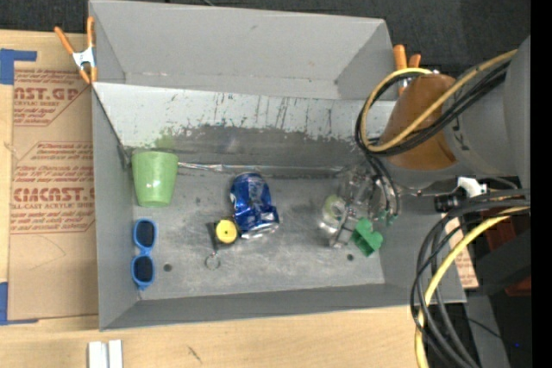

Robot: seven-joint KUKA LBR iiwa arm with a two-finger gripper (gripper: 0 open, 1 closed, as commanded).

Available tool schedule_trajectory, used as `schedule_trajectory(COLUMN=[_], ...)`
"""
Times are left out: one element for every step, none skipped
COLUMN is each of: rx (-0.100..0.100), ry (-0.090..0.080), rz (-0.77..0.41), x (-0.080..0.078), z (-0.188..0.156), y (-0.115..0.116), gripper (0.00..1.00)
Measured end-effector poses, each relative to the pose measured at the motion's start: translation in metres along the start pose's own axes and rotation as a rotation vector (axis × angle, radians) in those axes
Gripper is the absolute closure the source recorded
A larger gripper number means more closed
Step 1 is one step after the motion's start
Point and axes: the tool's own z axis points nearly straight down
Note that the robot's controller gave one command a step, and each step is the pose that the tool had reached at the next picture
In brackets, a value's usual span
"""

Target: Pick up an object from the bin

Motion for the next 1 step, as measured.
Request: schedule_trajectory(rx=[-0.001], ry=[-0.002], rz=[0.018], x=[0.0070], z=[-0.0325], y=[0.0215], gripper=[0.00])
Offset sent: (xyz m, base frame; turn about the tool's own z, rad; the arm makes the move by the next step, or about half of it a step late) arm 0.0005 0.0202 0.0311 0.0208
